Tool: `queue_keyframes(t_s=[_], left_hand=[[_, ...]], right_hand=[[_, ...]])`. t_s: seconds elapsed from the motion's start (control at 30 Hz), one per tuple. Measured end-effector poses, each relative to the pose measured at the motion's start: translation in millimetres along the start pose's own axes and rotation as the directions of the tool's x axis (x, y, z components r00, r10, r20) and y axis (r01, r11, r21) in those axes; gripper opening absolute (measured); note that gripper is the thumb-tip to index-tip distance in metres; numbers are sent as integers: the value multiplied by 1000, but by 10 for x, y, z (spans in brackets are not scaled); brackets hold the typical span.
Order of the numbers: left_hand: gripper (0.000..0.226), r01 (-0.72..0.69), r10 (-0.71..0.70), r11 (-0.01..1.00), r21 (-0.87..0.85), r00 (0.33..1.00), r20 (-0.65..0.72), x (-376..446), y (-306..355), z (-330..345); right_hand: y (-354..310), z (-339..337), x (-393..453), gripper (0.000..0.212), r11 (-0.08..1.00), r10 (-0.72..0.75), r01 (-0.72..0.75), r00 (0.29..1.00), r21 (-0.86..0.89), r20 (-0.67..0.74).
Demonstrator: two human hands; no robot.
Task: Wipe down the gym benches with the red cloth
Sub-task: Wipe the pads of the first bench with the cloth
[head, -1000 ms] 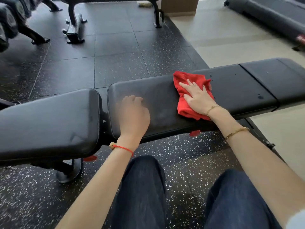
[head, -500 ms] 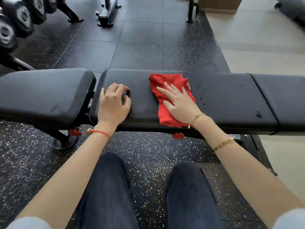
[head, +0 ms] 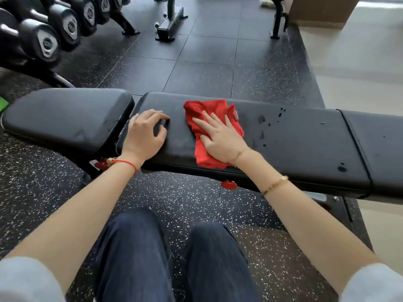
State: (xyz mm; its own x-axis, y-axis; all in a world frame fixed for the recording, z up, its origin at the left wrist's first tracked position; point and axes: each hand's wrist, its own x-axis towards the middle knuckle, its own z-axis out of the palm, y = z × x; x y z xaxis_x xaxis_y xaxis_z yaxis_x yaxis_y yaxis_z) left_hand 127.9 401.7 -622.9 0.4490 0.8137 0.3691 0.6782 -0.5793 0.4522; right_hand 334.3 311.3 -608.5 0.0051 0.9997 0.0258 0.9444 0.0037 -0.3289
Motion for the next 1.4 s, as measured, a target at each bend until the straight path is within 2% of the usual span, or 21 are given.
queue_keyframes(t_s=[0.07, 0.17, 0.37, 0.53, 0.73, 0.87, 1.03, 1.17, 1.3, 1.4], left_hand=[[26, -6, 6, 1000, 4, 1000, -2, 0, 18, -3], [26, -6, 6, 1000, 15, 1000, -13, -4, 25, 2], [22, -12, 15, 999, 43, 998, -57, 11, 58, 41], [22, -24, 27, 998, 58, 998, -57, 15, 49, 46], [23, -33, 37, 996, 89, 998, -48, 18, 27, 47], [22, -40, 45, 987, 152, 998, -33, 23, 35, 59], [26, 42, -39, 990, 138, 999, -20, 40, 143, 80], [34, 51, -52, 991, 123, 999, 5, 53, 416, 196], [40, 49, -55, 989, 138, 998, 38, 19, 656, 361], [43, 40, -53, 986, 165, 996, 75, -9, 718, 470]], right_hand=[[121, -17, -235, 53, 1000, -17, 17, 1000, -7, -21], [362, -128, -355, 53, 999, 34, -33, 999, 8, -13], [428, -225, 162, 53, 986, 168, -168, 986, -17, -4], [100, -99, 405, 54, 996, 86, -84, 996, -43, 29], [215, -91, -102, 54, 1000, 10, -10, 1000, 16, -2], [565, -223, -330, 53, 995, 94, -93, 995, 41, -23], [675, -364, 116, 54, 974, 226, -226, 974, -3, -2], [344, -217, 270, 54, 989, 148, -148, 989, -31, 6], [261, -141, -92, 54, 998, 56, -56, 998, -8, -24], [378, -156, -461, 53, 999, 45, -46, 997, -13, -67]])
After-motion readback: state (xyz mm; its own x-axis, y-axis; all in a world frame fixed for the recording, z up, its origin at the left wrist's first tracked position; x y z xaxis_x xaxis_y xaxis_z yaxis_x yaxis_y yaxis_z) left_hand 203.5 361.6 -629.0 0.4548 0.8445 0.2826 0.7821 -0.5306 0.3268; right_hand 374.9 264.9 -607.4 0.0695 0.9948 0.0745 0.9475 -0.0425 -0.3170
